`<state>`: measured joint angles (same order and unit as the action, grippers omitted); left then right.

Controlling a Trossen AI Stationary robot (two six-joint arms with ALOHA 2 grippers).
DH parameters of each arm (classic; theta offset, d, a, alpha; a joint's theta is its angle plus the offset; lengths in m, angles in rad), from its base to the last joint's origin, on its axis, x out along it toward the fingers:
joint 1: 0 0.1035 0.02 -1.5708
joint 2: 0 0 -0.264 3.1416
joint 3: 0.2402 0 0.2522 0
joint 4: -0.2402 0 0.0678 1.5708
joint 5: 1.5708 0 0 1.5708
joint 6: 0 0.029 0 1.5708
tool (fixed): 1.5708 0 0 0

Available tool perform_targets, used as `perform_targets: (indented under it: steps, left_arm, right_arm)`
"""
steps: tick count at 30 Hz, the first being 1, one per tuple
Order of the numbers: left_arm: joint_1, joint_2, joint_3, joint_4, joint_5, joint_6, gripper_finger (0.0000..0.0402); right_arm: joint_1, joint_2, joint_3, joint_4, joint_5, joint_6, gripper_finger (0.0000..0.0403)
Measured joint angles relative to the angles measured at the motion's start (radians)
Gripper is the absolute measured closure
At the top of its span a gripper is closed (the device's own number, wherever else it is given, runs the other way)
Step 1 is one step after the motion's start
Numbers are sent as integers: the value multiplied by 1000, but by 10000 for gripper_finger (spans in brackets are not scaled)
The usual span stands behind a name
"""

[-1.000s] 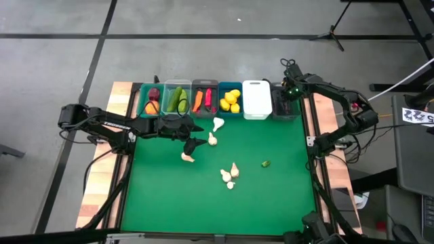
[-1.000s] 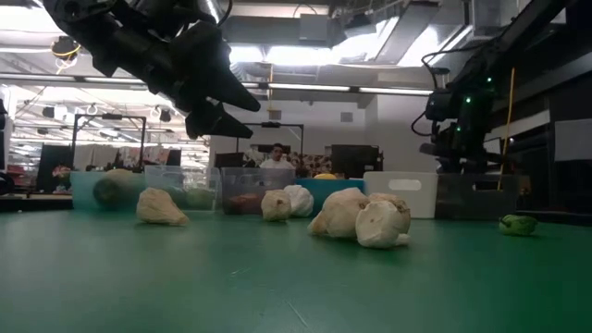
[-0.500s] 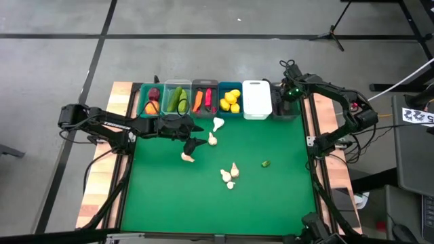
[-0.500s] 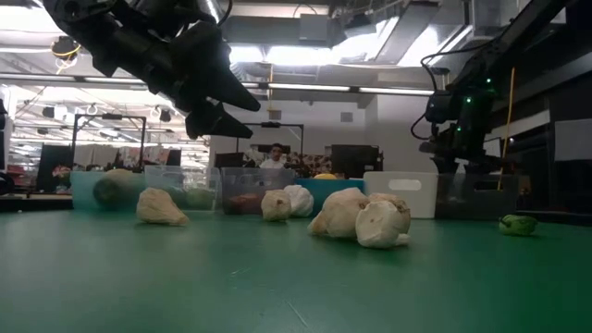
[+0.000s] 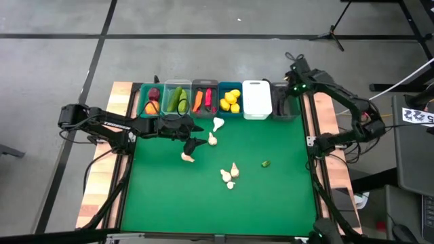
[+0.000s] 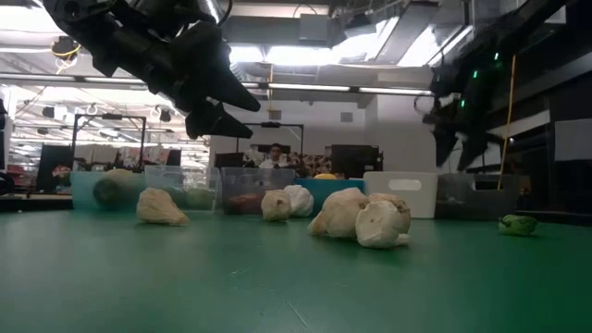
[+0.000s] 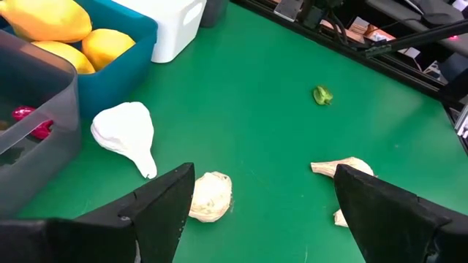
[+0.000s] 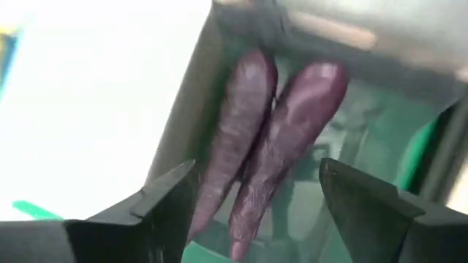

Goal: Sort produce into baskets
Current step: Put the green chili pepper into the left black bin

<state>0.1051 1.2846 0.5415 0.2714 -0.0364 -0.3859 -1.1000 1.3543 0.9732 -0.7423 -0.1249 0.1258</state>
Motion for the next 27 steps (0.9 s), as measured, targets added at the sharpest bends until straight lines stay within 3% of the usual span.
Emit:
perform_targets:
  steps: [3, 9, 12, 20, 22, 27]
  left_arm:
    - [0, 0, 0, 0, 0, 15, 80]
    - [-1, 0, 0, 0, 0, 25, 80]
    - [-1, 0, 0, 1, 0, 29, 80]
    - [-26, 0, 0, 69, -7, 17, 80]
    - [-52, 0, 2, 127, -13, 33, 80]
    - [-107, 43, 102, 127, -160, 86, 80]
  right_arm:
    - [9, -76, 59, -53, -57, -70, 123]
    - [126, -263, 81, -142, -475, -313, 123]
    - [227, -340, 80, -179, -560, -365, 123]
    - [547, -499, 79, -175, -461, -228, 123]
    - [618, -536, 79, -175, -395, -170, 123]
    - [777, -602, 76, -182, -144, -36, 123]
